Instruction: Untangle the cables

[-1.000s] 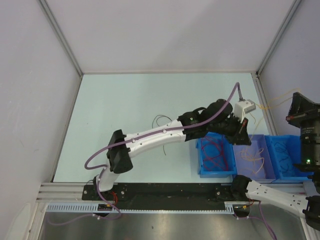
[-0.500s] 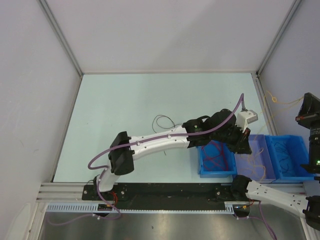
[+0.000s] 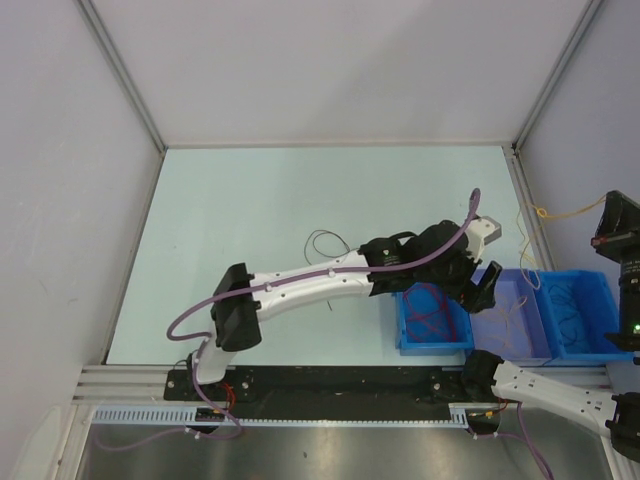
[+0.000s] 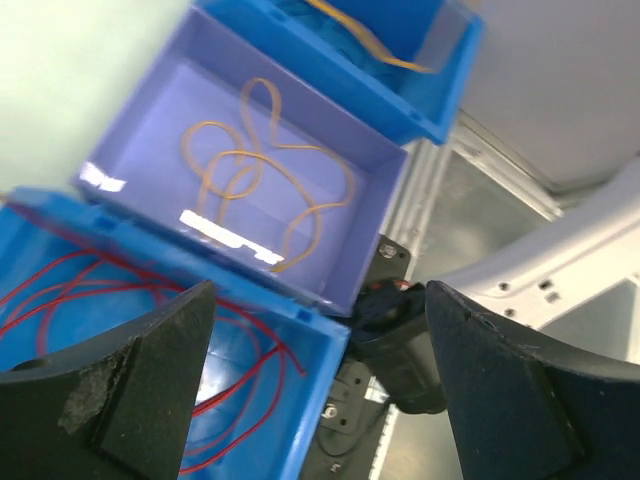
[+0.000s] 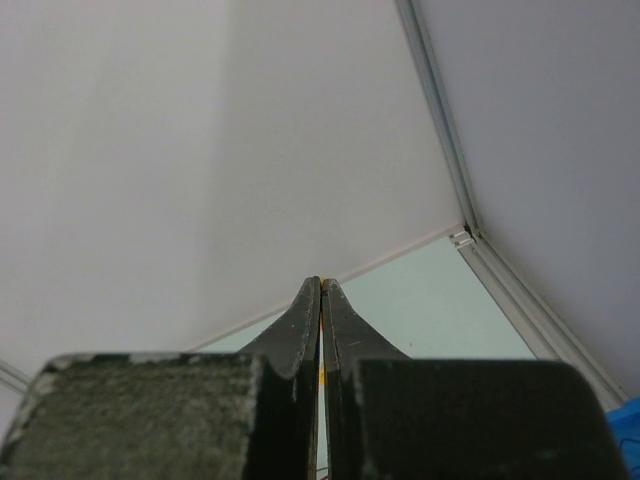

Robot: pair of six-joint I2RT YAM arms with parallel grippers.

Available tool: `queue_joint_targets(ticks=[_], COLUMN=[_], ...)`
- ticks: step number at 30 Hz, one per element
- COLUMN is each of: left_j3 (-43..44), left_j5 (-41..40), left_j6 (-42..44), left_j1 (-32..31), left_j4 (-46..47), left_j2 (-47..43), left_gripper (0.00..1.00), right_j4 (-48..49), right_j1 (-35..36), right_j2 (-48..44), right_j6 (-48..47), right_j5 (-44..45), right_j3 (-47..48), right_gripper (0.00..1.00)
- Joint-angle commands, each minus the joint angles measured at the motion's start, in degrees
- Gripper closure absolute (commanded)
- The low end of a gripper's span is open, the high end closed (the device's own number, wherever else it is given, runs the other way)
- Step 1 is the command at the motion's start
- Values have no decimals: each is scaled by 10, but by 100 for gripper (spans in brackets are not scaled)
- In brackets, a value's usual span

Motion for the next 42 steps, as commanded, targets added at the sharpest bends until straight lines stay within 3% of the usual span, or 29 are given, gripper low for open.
queue_joint_targets(ticks=[1, 5, 14, 20, 24, 30, 32, 34, 35, 36, 37, 41, 42], left_j3=[-61, -164, -299, -358, -378, -392, -394, -395, -395, -396, -396, -399, -400], left_j5=[-80, -109, -166, -187, -200, -206, -208, -208, -208, -208, -209, -210, -209], left_j6=[11, 0, -2, -8, -8, -6, -1, -1, -1, -1, -1, -2, -2], left_j1=[8, 20, 37, 40, 41, 45, 46, 46, 46, 46, 47, 47, 47], left_j4=[5, 42, 48, 48, 45, 42, 41, 41, 41, 41, 41, 38, 39], left_j2=[-103, -170, -288, -336, -360, -375, -379, -380, -381, -381, -384, -393, -394], left_gripper=[9, 8, 8, 8, 8, 8, 8, 8, 8, 8, 8, 8, 8], right_j4=[-31, -47, -113, -157, -194, -199, -187, -193, -240, -264, -286, -354, -361], right_j1=[2, 3, 3, 6, 10, 7, -33, -84, -116, -212, -265, -394, -478], right_j2=[-3, -4, -13, 20, 41, 100, 144, 160, 177, 192, 205, 244, 249], right_j6=[26, 37, 96, 122, 145, 87, 26, 34, 53, 73, 88, 205, 212], right_j5=[12, 29, 83, 182, 194, 183, 139, 86, 46, -52, -102, -249, -298], right_j3=[11, 5, -23, -48, -65, -85, -84, -75, -65, -51, -40, 18, 29], right_gripper=[100, 100, 100, 100, 100, 100, 100, 100, 100, 100, 100, 100, 100])
